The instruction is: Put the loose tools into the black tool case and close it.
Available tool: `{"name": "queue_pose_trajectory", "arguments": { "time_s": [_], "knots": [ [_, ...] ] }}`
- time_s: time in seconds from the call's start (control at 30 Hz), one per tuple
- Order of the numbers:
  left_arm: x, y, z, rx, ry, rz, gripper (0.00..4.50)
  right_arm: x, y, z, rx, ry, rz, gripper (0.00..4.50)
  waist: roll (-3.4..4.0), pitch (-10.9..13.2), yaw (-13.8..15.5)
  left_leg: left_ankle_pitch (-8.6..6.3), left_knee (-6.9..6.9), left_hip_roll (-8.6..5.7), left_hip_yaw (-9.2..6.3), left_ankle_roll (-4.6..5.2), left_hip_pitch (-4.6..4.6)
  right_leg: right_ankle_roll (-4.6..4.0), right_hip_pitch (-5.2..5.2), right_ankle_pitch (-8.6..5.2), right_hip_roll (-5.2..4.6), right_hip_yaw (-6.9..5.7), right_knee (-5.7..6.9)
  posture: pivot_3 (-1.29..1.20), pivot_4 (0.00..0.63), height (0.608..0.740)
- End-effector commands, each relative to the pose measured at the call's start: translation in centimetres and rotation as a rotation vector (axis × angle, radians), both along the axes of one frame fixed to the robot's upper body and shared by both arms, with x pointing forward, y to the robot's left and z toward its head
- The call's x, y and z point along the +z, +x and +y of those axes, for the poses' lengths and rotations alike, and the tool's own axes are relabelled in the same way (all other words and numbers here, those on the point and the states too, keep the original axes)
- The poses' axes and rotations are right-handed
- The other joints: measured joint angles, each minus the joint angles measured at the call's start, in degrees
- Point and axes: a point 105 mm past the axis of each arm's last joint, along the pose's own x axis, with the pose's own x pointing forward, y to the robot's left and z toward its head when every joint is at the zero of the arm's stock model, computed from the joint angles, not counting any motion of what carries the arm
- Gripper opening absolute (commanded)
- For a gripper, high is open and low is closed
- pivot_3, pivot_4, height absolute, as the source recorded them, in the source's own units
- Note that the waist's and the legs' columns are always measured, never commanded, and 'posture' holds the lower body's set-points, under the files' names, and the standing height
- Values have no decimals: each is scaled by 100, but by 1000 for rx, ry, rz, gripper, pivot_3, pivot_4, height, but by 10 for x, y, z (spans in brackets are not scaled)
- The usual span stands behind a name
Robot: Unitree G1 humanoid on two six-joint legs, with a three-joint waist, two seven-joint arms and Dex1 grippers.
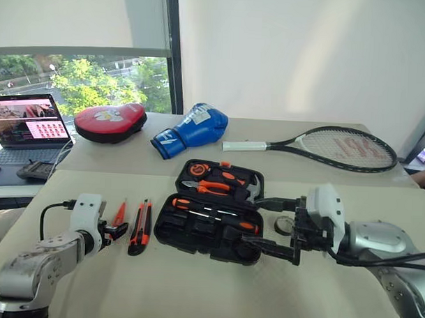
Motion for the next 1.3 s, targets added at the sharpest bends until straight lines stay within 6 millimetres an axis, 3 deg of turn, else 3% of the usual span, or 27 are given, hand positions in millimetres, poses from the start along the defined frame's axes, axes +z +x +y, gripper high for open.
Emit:
{"name": "queue_pose_trajectory", "arguments": {
  "time_s": [0.03, 0.13, 0.2, 0.3, 0.43, 0.5, 0.63, 0.73, 0.93, 1.3],
  "knots": [
    [-20, -8, 2, 1, -16, 74, 2495, 8, -6, -3, -8, 1, -37, 4500, 3, -2, -4, 0, 0, 0, 0, 0, 1, 0, 0, 0, -1, 1, 0, 0, 150, 740],
    [-10, -3, 3, -22, -41, -8, 1335, 6, -6, -4, -23, 0, -37, 4500, 8, -5, 5, -1, 0, -2, 1, 1, 0, 0, 1, 0, -5, 0, -3, 0, 150, 740],
    [14, 4, -8, -126, -156, -159, 592, 6, -6, -4, -35, 13, -34, 4500, 8, -5, 8, -1, 0, -2, 1, 0, -8, 0, -5, 0, -8, 0, -4, 0, 150, 740],
    [56, 5, -23, -357, -306, -308, 487, 4, -6, -5, -50, 20, -30, 4500, -10, 5, 62, 1, 7, -1, -3, -4, -27, -2, -17, 0, -11, -7, -4, 0, 150, 740],
    [83, 13, -57, -780, -194, -260, 487, 2, -9, -7, -67, 21, -18, 4500, -25, 12, 114, 22, 16, -4, -9, -37, -44, -13, -23, -2, 7, -22, -6, 0, 150, 740],
    [88, 26, -84, -1021, -98, -226, 487, 0, -13, -12, -92, 5, -20, 4500, -18, 14, 190, 25, 17, -19, -7, -23, -45, -20, -20, -5, 25, -42, -4, 0, 150, 740],
    [81, 50, -122, -1357, 129, -182, 487, 1, -22, -19, -145, -17, -27, 4500, -13, 12, 208, 18, 33, -39, 10, 36, -43, -13, 3, 0, 23, -51, -18, 0, 150, 740],
    [74, 60, -137, -1503, 221, -165, 487, 2, -29, -22, -174, -21, -30, 4500, -23, 18, 139, 7, 57, -42, 24, 55, -57, 2, 2, 4, 23, -45, -23, 0, 150, 740],
    [50, 70, -143, -1715, 397, -116, 487, -3, -47, -33, -225, -43, 10, 4500, -34, 25, 47, -17, 96, -31, 28, 95, -100, 47, -22, 15, 32, -42, -19, 0, 150, 740],
    [43, 78, -135, -1737, 421, -59, 487, -6, -54, -33, -267, -37, 23, 4500, -45, 31, 76, -51, 182, -33, 17, 150, -127, 92, -17, 39, 8, -39, -17, 0, 150, 740]
  ]
}}
